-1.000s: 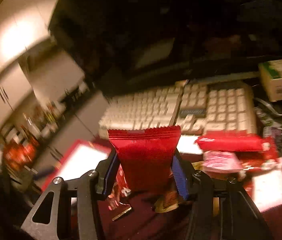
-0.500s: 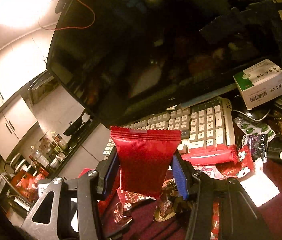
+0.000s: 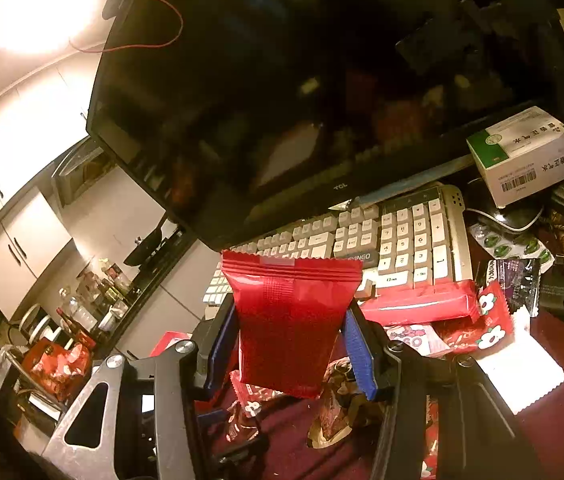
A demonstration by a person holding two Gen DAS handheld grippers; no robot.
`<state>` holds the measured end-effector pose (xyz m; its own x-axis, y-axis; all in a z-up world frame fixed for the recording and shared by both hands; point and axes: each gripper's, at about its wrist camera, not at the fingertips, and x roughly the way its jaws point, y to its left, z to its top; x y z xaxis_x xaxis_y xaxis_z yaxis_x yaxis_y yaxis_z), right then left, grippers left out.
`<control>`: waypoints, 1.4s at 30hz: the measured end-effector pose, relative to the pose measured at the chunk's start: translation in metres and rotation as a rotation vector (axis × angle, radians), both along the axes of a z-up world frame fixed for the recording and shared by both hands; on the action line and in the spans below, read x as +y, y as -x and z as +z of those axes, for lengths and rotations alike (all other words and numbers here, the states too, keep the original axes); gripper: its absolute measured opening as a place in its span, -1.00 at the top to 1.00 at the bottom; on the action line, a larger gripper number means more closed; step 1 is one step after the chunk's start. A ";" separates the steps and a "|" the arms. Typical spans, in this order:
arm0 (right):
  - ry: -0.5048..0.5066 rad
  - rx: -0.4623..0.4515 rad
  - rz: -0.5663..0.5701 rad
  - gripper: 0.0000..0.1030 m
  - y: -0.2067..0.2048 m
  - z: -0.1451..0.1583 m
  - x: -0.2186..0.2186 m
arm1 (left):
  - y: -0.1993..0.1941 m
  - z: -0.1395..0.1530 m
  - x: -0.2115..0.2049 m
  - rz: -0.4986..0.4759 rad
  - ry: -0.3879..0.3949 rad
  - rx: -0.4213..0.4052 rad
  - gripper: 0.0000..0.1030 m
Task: Organize snacks
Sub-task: 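Grasp the brown-and-red packet with the left gripper while the right gripper holds the red packet, then carry both packets over the white tray and open both grippers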
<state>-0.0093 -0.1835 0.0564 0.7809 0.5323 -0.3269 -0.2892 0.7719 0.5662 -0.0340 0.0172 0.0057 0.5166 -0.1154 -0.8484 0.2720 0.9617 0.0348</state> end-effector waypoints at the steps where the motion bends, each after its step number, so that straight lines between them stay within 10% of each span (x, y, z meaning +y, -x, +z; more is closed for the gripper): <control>1: 0.006 -0.001 0.001 0.01 0.000 0.001 0.001 | 0.003 0.002 -0.001 -0.007 -0.001 -0.009 0.02; 15: 0.043 -0.076 0.065 0.01 0.010 0.006 0.018 | 0.007 0.022 0.023 0.012 0.095 -0.092 0.67; 30: 0.057 -0.069 0.055 0.01 0.011 0.004 0.020 | 0.007 0.025 0.041 0.027 0.042 -0.107 0.69; 42: 0.048 -0.133 0.102 0.01 0.020 0.011 0.027 | 0.016 0.042 0.067 0.000 0.169 -0.150 0.84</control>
